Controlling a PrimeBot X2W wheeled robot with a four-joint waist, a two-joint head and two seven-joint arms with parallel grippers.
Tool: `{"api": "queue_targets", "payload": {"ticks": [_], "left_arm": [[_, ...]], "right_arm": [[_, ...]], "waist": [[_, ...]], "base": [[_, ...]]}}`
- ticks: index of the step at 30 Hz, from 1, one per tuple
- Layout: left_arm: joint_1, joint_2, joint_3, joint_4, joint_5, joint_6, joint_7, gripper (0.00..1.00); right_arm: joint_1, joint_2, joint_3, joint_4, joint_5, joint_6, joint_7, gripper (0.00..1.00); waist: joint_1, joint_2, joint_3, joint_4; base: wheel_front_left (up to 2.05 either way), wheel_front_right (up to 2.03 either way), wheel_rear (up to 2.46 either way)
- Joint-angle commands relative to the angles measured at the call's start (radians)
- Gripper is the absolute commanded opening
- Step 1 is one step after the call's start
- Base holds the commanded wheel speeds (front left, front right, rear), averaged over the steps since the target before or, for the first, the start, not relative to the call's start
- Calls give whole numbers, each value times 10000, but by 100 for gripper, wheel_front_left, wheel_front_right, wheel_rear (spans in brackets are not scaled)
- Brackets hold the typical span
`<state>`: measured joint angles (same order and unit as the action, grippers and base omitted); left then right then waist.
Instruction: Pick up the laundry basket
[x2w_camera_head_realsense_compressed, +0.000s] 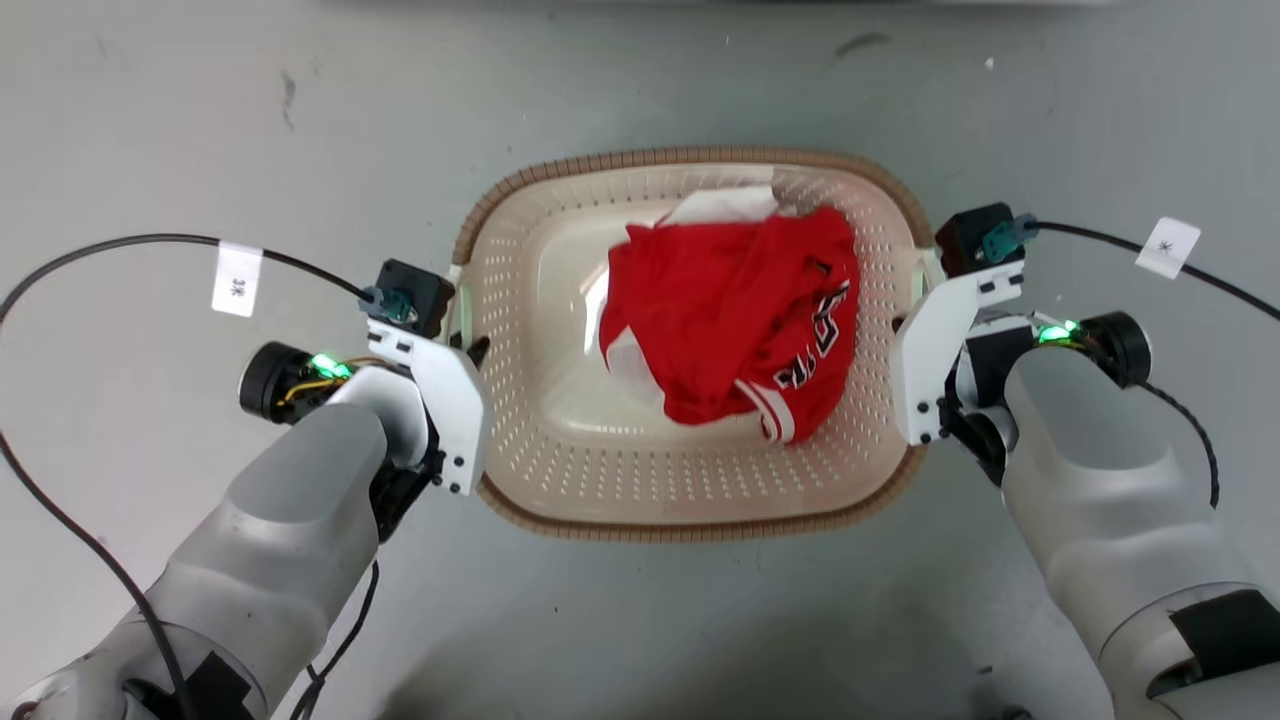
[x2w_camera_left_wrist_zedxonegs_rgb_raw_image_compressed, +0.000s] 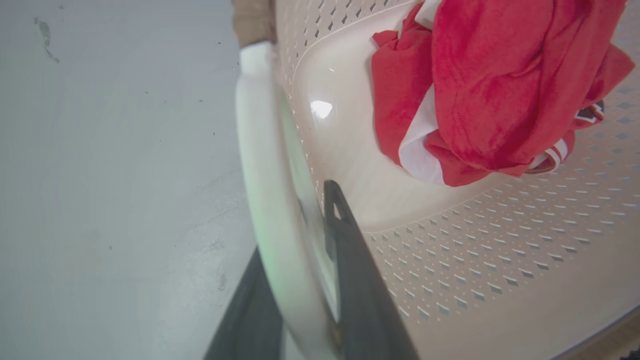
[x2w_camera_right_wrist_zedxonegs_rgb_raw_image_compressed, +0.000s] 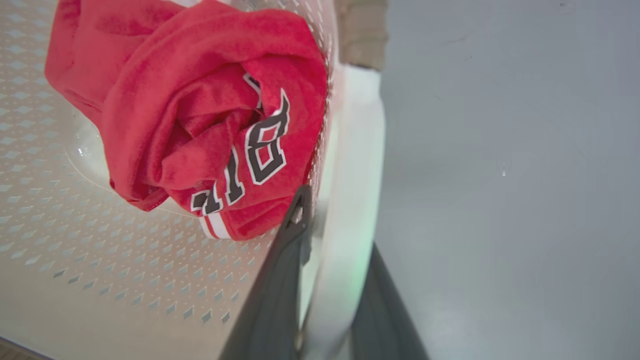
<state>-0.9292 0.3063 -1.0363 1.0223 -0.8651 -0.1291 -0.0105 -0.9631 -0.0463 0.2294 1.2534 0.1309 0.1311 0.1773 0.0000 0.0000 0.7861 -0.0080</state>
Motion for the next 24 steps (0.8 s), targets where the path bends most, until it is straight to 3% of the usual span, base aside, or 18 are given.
{"api": "queue_targets", "payload": {"ticks": [1, 13, 24], "left_arm": [[73, 101, -92, -38, -8, -15, 45, 0], [440, 951, -2026, -1603, -1633, -26, 2611, 0], [1005, 1504, -2457, -3112, -2550, -69, 5029, 0]], "right_arm": [[50, -71, 37, 14, -92, -6, 42, 0], [811, -79, 1353, -40, 611, -6, 2756, 0], [1506, -67, 2423, -428, 1893, -5, 4774, 0]], "waist": [[0, 0, -311, -7], [0, 0, -3215, -132], [0, 0, -5659, -79]], "base": [[0, 0, 0], [0, 0, 0], [0, 0, 0]]}}
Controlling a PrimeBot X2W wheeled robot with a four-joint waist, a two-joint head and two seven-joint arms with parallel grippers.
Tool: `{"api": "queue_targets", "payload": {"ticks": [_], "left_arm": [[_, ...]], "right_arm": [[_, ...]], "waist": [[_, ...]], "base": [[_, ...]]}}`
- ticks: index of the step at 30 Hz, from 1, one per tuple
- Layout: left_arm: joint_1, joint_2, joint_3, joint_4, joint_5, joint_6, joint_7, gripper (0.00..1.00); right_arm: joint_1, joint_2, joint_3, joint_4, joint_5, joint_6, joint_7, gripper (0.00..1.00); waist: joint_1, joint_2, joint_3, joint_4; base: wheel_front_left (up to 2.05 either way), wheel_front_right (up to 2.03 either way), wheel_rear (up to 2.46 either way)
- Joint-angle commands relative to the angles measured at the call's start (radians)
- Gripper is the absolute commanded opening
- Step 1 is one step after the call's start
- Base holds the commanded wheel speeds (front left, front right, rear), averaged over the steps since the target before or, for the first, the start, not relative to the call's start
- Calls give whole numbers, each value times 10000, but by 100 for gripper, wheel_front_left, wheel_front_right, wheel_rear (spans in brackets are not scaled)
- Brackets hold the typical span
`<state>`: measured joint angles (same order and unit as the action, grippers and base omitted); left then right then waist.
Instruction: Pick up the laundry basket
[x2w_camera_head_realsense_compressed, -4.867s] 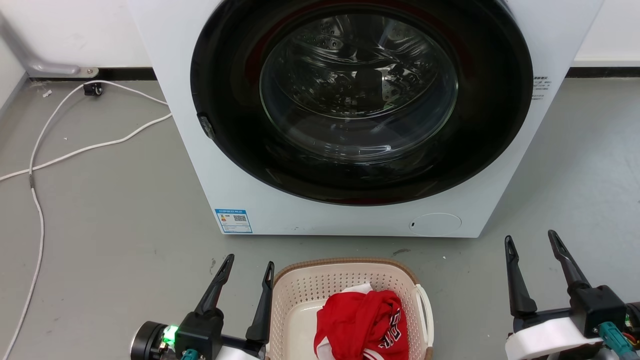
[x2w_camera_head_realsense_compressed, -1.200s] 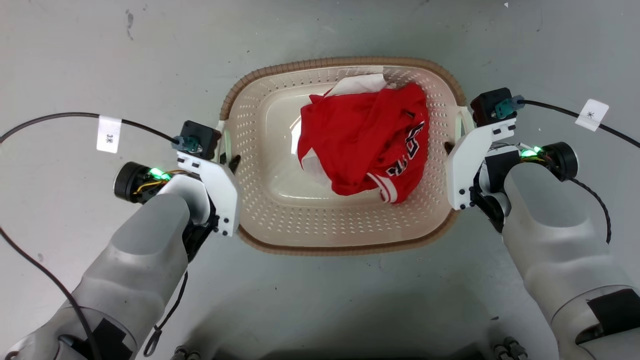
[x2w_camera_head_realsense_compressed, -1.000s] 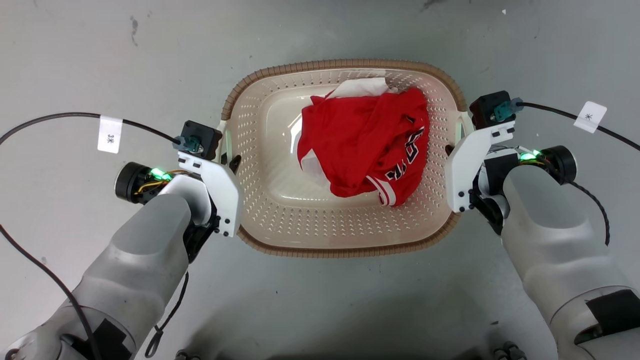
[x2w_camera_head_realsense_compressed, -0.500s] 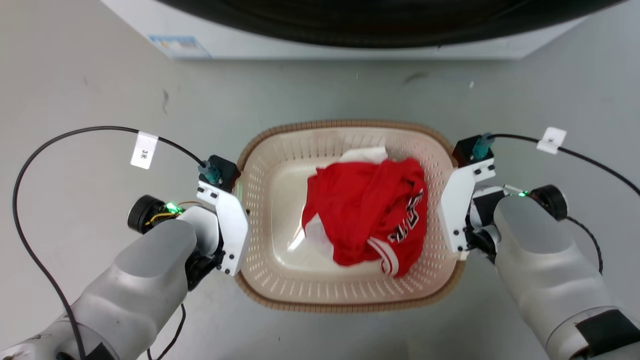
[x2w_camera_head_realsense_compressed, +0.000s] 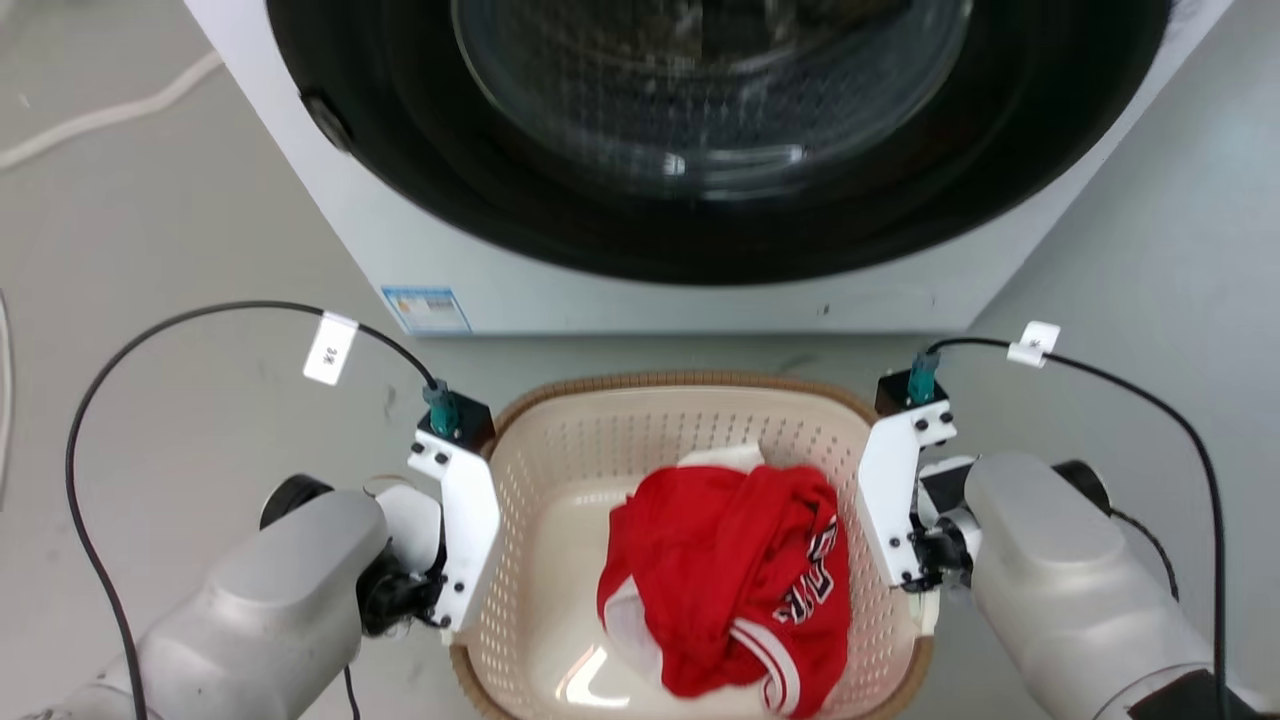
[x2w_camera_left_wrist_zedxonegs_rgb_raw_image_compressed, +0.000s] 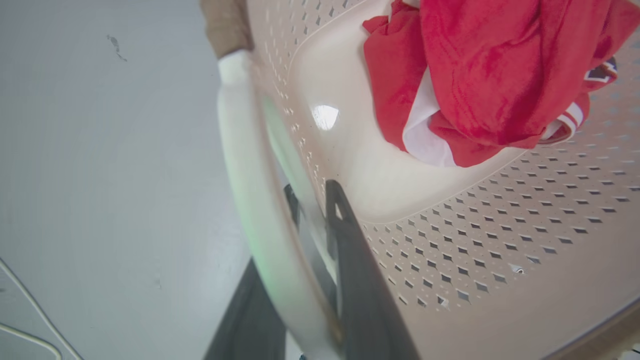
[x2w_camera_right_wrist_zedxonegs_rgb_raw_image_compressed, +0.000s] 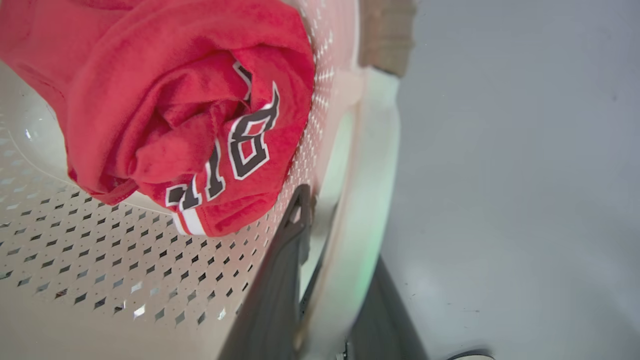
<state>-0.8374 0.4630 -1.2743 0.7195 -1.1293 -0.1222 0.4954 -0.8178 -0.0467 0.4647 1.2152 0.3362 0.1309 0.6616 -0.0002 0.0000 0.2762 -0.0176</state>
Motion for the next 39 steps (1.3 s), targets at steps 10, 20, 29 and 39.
{"api": "queue_targets", "payload": {"ticks": [10, 20, 29, 39], "left_arm": [[828, 172, -128, -985, -94, -168, 1967, 0], [1100, 104, -122, -1355, -281, -171, 2797, 0], [1181, 101, -127, -1514, -635, -182, 3447, 0], [1073, 104, -119, -1511, -577, -183, 3475, 0]], "right_arm": [[394, -56, 464, -77, 601, -4, 694, 0], [596, -50, 974, -169, 945, -4, 1227, 0], [513, -34, 1153, -79, 1132, -4, 1421, 0], [462, -34, 1294, 1, 1333, -3, 1457, 0]], "waist": [[2, 0, -1806, 76], [2, 0, -2761, 81], [2, 0, -3125, 33], [2, 0, -3224, 7]], "base": [[0, 0, 0], [0, 0, 0], [0, 0, 0], [0, 0, 0]]}}
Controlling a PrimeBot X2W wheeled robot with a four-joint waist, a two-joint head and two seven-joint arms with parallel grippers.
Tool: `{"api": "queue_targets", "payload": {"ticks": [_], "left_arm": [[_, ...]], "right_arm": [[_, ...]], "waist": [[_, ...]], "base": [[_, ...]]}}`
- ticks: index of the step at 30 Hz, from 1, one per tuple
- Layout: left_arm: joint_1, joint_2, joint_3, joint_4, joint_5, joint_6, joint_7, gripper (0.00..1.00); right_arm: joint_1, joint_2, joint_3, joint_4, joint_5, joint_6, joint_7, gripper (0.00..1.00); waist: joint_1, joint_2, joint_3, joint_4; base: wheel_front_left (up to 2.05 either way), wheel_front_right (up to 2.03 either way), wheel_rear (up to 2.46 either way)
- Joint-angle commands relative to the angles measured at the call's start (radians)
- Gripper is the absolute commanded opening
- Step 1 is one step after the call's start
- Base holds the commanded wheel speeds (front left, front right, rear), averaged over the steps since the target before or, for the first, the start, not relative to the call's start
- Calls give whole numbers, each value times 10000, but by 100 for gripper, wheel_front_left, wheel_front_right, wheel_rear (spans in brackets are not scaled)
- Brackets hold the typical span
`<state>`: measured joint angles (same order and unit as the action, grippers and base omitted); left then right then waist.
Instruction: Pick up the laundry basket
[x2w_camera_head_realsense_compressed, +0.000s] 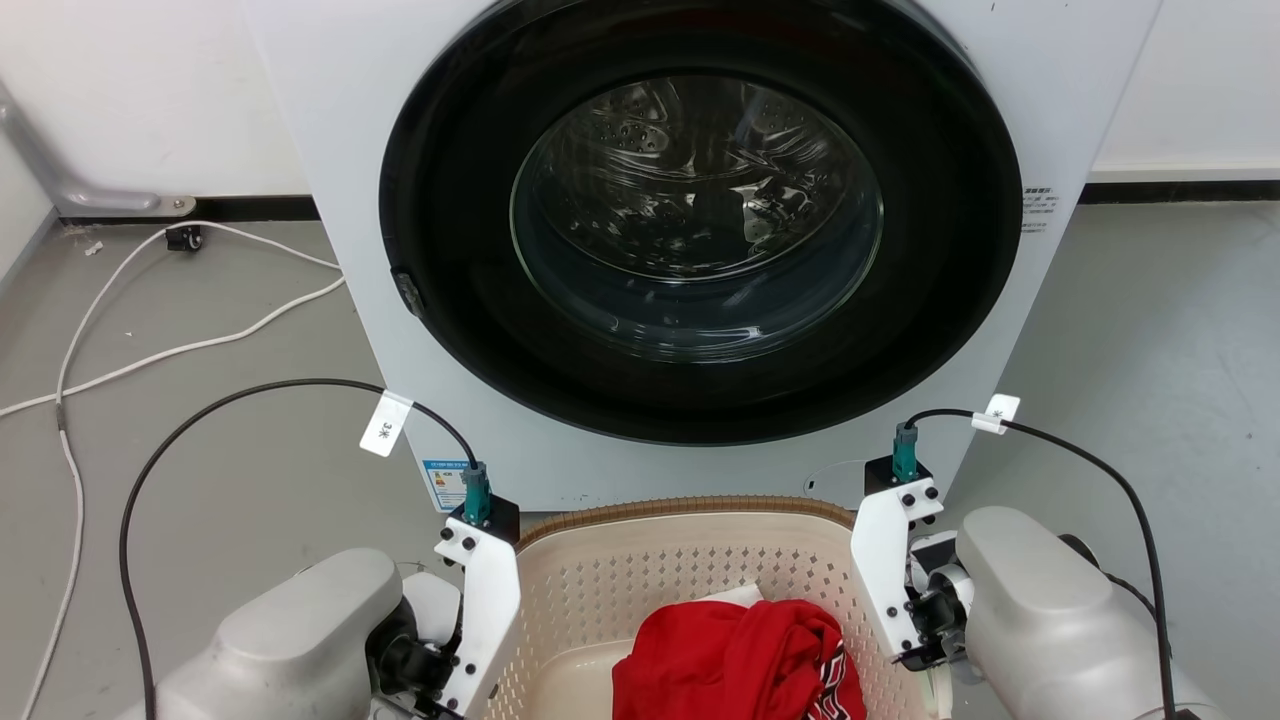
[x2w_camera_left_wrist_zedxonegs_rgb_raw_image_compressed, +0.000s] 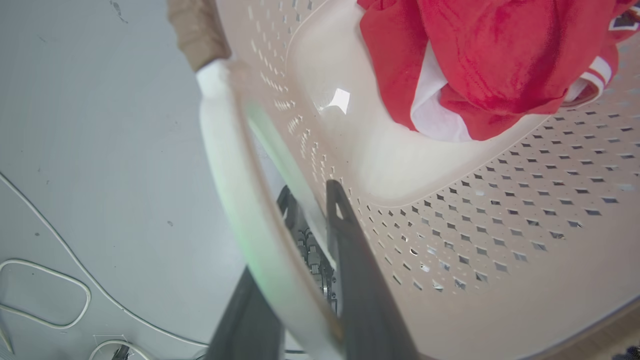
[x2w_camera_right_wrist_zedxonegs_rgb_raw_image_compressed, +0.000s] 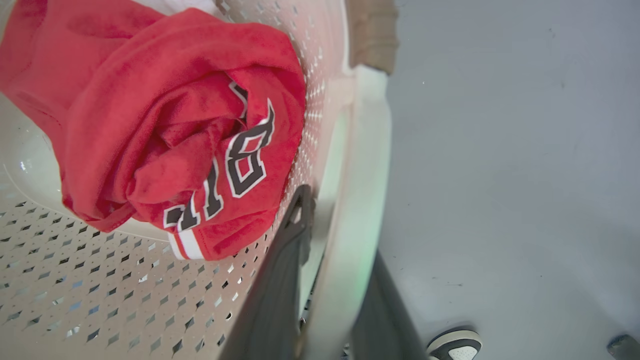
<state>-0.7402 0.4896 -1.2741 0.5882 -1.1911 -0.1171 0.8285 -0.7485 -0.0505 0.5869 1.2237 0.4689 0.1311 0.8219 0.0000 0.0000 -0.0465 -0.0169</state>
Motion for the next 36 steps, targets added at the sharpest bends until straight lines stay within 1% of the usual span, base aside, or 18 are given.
{"api": "queue_targets", "payload": {"ticks": [1, 14, 21, 36], "left_arm": [[95, -168, -121, -183, 64, -235, 133, 0], [74, -175, -126, -226, 202, -235, 169, 0], [-48, -236, -125, -265, 213, -235, 218, 0], [29, -186, -125, -267, 192, -236, 160, 0]], "right_arm": [[-249, 4, 75, -66, 16, -6, -165, 0], [-170, 6, 238, -87, 181, -5, -210, 0], [-203, 7, 286, -36, 209, -5, -439, 0], [-170, 13, 404, 68, 382, -5, -510, 0]], "waist": [[0, 0, 3, 1], [0, 0, -11, -14], [0, 0, -12, -51], [0, 0, -43, -80]], "base": [[0, 0, 0], [0, 0, 0], [0, 0, 0], [0, 0, 0]]}}
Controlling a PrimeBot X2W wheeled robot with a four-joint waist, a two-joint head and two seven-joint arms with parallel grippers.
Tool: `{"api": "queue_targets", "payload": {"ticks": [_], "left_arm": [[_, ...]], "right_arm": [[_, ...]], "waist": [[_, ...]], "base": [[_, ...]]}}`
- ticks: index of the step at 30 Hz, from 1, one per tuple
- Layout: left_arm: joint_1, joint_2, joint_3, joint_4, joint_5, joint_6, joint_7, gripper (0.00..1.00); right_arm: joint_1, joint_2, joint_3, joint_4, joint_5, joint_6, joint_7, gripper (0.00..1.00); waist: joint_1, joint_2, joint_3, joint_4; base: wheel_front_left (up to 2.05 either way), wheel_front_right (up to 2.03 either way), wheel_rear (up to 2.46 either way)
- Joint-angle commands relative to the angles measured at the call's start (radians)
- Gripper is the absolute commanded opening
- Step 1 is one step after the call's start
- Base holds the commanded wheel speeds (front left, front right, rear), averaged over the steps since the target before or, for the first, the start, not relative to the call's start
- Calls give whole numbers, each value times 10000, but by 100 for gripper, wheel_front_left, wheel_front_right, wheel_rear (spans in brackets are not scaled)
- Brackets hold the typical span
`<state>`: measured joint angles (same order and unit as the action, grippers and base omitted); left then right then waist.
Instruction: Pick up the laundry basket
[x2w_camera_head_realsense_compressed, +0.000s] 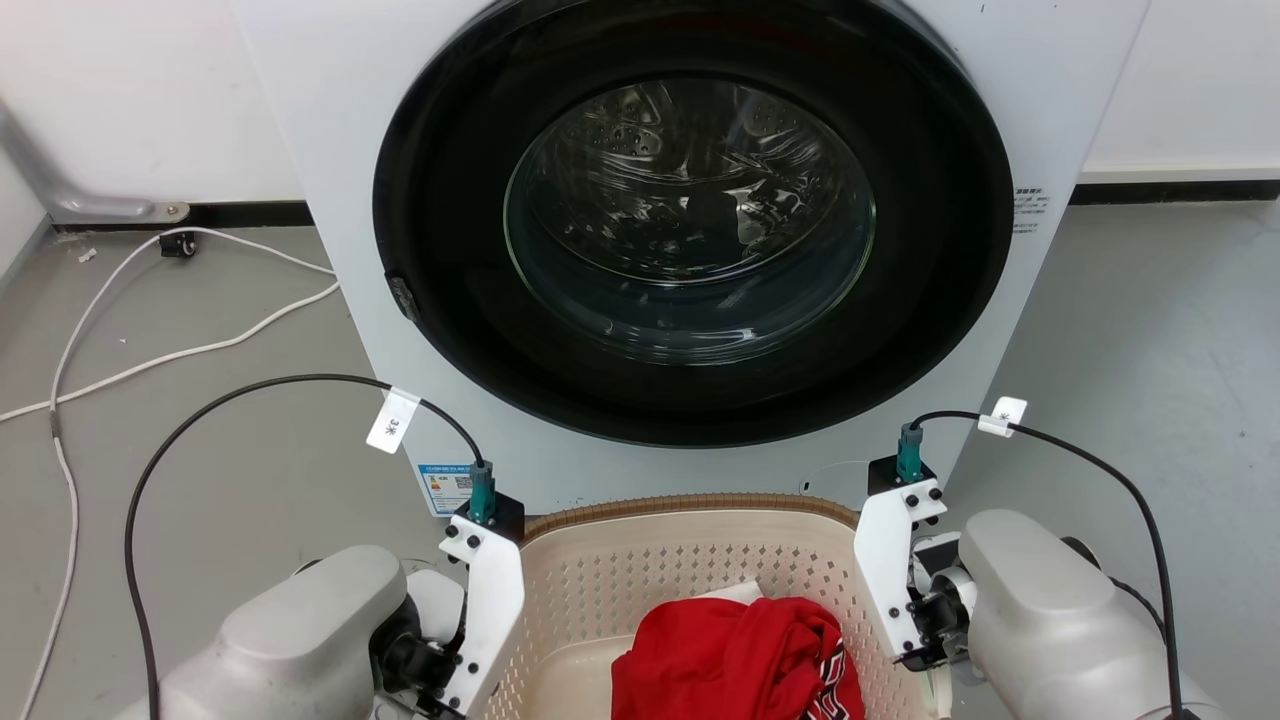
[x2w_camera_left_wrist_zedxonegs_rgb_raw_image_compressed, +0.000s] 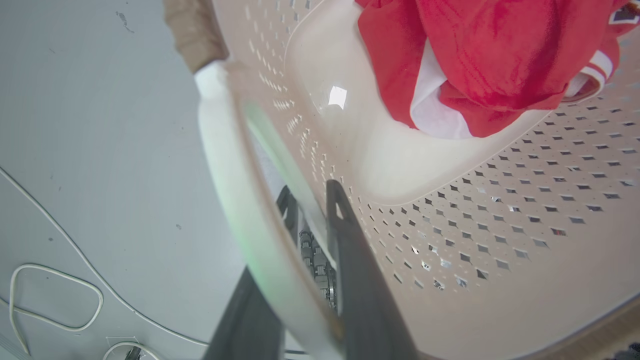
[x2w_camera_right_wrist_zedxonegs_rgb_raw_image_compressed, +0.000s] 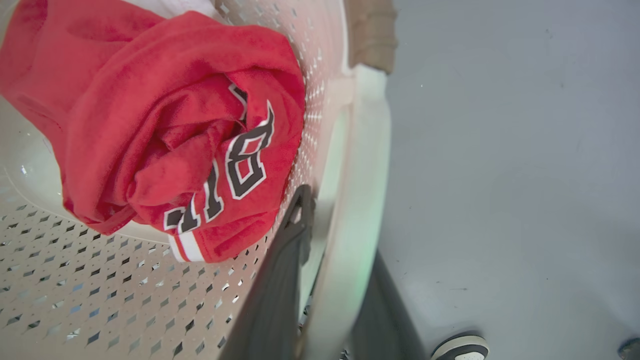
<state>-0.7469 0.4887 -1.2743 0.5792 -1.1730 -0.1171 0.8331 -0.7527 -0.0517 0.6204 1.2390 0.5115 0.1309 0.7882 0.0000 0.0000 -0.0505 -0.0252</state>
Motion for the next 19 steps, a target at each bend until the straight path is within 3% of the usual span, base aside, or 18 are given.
{"api": "queue_targets", "payload": {"ticks": [1, 19], "left_arm": [[96, -168, -118, -174, -1, -236, 129, 0], [-37, -168, -120, -122, -56, -237, 157, 0]], "right_arm": [[-138, 25, 78, -77, -26, -3, -163, 0], [-330, 24, 225, 6, 176, -3, -182, 0]], "waist": [[0, 0, -2, 3], [0, 0, 37, 27]], "base": [[0, 0, 0], [0, 0, 0]]}}
